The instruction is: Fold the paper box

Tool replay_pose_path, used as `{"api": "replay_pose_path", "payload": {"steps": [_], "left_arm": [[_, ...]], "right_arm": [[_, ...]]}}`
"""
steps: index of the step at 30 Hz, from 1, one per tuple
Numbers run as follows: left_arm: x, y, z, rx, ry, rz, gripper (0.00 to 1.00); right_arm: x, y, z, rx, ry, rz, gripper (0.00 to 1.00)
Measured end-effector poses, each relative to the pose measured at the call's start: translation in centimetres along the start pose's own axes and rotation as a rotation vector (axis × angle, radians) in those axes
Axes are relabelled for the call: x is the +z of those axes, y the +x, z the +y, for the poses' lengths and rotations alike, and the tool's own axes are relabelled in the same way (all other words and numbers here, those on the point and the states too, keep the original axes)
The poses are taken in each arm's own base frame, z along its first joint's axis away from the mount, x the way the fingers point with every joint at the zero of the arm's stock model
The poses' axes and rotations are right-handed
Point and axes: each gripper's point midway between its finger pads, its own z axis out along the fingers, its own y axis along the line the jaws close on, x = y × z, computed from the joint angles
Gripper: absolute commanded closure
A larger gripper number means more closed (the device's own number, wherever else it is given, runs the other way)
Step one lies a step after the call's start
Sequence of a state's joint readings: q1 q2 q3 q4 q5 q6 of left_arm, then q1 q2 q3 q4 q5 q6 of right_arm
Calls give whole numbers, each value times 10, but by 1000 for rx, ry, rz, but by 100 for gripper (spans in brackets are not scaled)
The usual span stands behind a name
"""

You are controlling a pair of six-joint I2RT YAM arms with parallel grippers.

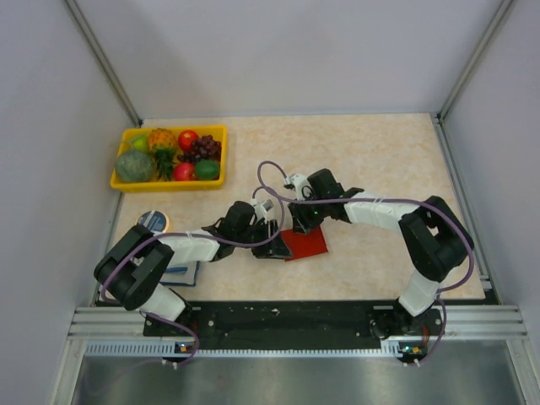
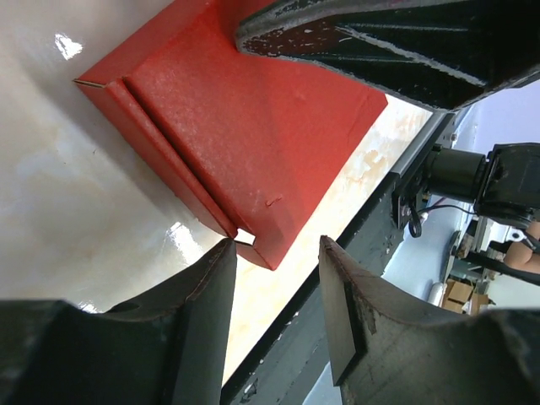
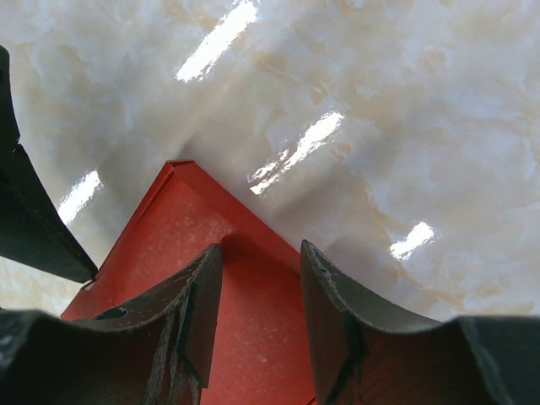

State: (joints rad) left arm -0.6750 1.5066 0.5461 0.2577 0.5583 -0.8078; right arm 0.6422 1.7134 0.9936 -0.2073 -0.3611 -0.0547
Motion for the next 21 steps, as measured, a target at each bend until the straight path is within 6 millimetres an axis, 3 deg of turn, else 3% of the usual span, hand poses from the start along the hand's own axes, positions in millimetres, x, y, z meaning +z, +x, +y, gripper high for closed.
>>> {"api": "replay_pose_path", "payload": {"steps": [13,21], "left_arm": [[-5,0,-3,21,-4,-17,47],[-4,9,0,15,-11,4,43]], "right_arm": [[4,1,-1,64,49,-20,58],[2,2,-3,118,78,-15,51]]}}
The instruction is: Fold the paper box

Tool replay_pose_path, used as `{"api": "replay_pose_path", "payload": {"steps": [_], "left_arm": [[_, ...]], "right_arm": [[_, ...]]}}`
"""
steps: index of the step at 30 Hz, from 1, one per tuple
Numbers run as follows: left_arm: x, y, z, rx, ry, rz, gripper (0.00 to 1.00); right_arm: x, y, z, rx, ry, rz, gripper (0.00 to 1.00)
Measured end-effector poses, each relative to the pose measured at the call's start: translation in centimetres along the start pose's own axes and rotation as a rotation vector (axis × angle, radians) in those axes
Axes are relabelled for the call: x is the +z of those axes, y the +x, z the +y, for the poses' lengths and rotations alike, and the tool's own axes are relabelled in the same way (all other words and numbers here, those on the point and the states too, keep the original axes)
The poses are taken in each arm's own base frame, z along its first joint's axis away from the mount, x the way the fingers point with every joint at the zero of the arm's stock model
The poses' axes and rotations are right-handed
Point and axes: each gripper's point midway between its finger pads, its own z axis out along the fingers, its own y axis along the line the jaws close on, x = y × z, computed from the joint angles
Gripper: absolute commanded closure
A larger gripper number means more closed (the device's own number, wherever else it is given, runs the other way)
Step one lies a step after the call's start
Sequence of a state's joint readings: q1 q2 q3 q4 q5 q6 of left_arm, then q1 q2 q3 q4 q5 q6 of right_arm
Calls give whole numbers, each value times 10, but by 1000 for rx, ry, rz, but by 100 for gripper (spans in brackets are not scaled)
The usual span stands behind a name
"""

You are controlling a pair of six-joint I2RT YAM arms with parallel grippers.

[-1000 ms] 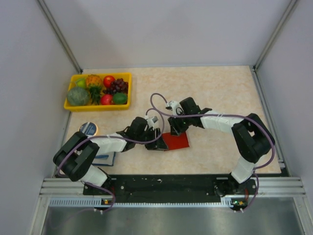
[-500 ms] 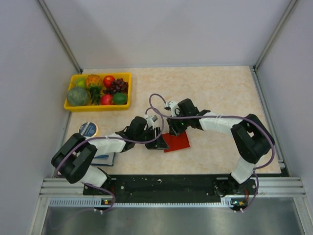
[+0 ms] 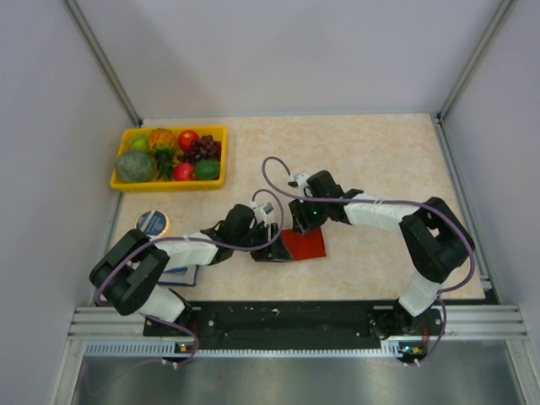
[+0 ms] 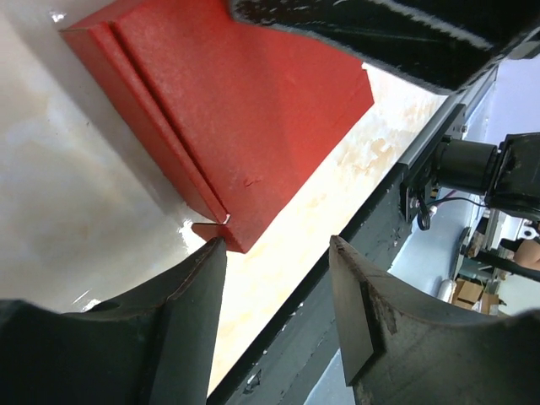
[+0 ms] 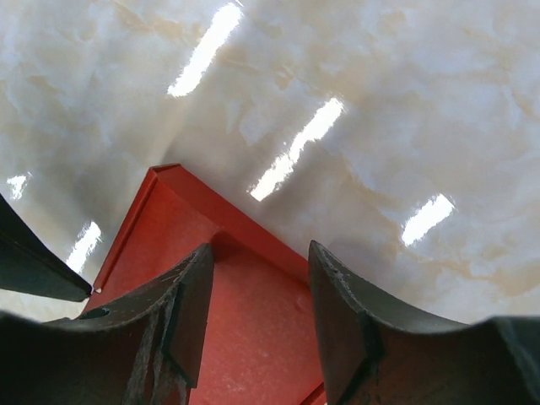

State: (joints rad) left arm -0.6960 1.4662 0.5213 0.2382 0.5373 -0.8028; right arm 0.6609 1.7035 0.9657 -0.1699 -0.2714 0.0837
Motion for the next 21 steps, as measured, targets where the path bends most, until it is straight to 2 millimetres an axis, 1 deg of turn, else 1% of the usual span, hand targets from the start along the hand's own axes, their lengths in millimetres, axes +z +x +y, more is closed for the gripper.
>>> {"api": "replay_pose_path", "payload": {"steps": [3,5,7,9,11,13,14,16,21], "left_arm": [[0,1,3,-1,-16,2,43],[0,2,6,-2,-27,5,43],[0,2,8,-3,-35,4,43],[0,2,8,1,-36,4,44],[0,2,8,4,-37,2,44],[0,2,9,5,-39,1,44],[0,2,9,6,-40,0,44],[0,2,9,8,-41,0,44],[0,3,10,9,-45,3,45]], "right_arm": [[-5,2,-3,52,30,28,47],[-14,5,-7,107,50,40,45],[-27,1,-12,155,66,29,44],[-43,-8,-18,196,82,-18,43],[-61,-16,-20,221,95,-68,42],[-72,-16,-19,238,98,-96,42],[-75,-14,-18,250,95,-101,42],[-75,-2,-16,284,84,-83,43],[-60,41,-18,380,82,14,50]]}}
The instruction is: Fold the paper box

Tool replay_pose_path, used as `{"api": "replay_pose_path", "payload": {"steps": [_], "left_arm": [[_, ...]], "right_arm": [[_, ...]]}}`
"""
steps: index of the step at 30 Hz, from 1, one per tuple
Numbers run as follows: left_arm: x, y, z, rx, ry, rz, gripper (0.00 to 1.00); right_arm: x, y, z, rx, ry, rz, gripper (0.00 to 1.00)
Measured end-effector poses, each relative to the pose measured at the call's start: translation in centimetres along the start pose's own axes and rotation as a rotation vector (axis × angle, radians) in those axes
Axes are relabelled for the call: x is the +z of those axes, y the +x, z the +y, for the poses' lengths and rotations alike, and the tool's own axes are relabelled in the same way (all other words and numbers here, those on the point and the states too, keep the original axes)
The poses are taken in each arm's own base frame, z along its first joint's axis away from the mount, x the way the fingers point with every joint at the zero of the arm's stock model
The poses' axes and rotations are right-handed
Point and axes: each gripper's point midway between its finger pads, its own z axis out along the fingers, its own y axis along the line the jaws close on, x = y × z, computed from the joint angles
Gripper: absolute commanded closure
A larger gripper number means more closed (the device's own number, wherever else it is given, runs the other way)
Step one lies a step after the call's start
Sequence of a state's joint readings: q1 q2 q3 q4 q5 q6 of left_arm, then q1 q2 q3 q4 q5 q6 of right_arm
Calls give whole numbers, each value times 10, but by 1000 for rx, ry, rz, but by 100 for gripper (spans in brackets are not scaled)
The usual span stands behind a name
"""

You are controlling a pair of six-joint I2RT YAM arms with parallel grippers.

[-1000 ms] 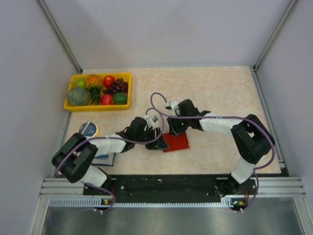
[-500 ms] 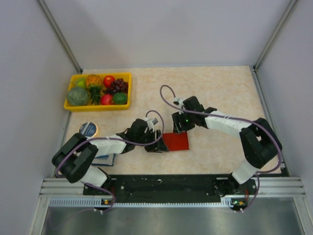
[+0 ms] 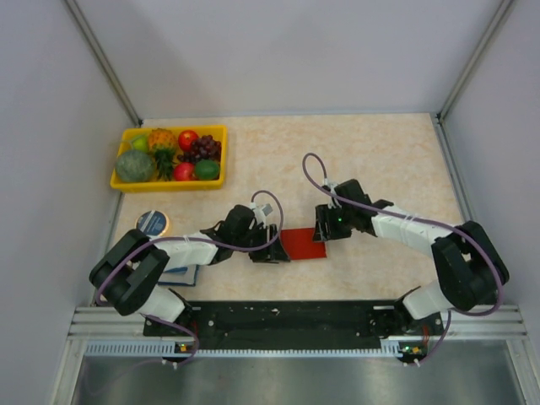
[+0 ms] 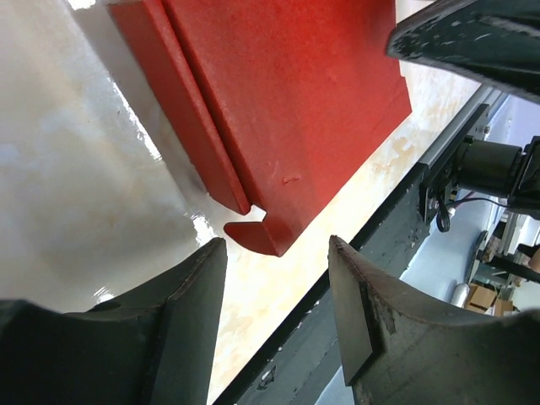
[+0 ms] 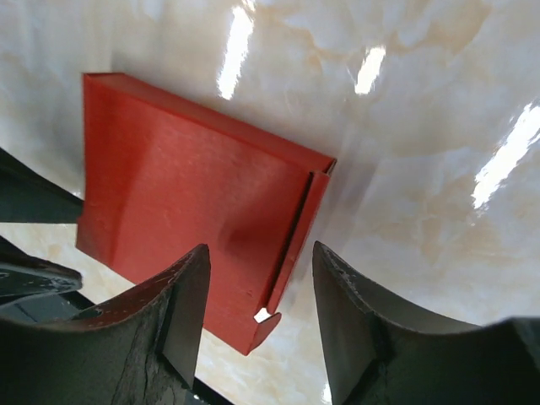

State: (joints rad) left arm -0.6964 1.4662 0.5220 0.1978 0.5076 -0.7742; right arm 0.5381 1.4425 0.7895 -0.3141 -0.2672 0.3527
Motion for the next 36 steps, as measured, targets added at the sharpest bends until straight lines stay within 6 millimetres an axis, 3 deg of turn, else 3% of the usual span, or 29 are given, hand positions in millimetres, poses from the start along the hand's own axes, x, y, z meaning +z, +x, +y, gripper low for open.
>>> {"api": "replay_pose_path", "payload": {"steps": [5,15,36], "left_arm": [[-3,3,4,-3,-20,9,48],[-7,-6,2,-6,-18,-6,52],[-8,2,3,-24,-43,39,51]], "right_arm": [[15,19,-5,56,-14,53,57],[27,9,2,92,-61,12,67],[32,5,7,146,-82,4,71]]}}
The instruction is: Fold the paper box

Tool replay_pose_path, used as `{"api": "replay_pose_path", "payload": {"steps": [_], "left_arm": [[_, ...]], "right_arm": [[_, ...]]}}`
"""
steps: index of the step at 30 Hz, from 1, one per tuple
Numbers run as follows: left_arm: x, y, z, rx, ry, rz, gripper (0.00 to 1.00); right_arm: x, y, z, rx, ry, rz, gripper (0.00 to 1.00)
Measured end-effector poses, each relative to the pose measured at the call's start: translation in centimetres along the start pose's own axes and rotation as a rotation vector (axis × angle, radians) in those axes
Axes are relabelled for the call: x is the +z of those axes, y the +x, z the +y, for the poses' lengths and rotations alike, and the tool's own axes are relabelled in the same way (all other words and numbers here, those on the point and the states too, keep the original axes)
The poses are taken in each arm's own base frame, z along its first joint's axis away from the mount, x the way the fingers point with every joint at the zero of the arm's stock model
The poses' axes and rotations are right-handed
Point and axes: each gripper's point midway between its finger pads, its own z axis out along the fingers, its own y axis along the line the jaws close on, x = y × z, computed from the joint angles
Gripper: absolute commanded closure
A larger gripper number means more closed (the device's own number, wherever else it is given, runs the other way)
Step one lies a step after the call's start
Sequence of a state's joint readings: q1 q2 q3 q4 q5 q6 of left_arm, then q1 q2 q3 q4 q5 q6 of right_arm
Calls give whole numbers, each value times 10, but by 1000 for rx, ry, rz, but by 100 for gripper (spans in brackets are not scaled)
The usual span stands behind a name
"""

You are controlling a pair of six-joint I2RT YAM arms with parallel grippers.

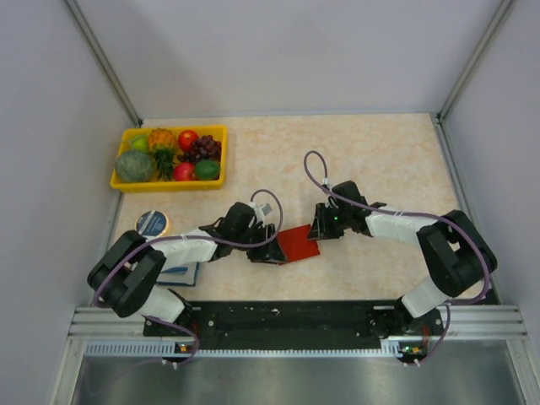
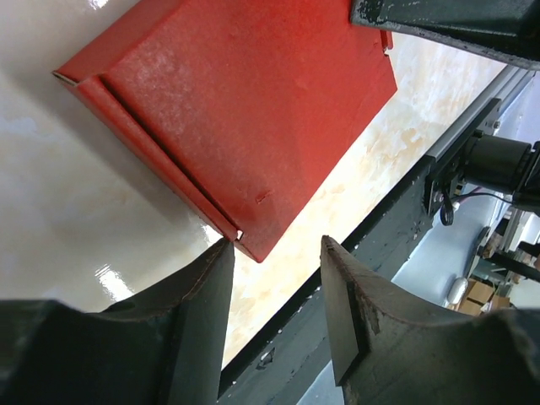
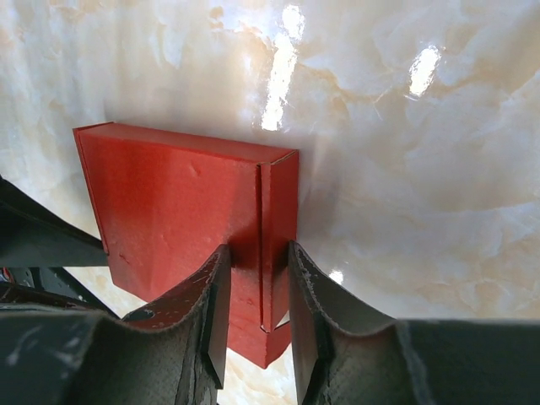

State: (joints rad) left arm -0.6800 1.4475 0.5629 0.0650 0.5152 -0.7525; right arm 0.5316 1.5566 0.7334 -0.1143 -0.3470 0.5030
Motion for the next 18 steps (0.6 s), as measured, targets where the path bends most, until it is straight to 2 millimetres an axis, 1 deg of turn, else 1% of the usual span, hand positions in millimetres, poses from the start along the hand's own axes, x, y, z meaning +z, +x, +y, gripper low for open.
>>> {"api": "replay_pose_path", "payload": {"steps": [7,11,18], "left_arm": [[5,5,-2,-15,2,12,57],[7,7,-1,-36,7,3,64],[4,3,6,5,-43,-59,67]], "right_arm": [[1,-1,2,13,-11,-1,71],[2,-1,2,12,-12,-4,71],[2,-2,3,19,-13,-6,71]]}}
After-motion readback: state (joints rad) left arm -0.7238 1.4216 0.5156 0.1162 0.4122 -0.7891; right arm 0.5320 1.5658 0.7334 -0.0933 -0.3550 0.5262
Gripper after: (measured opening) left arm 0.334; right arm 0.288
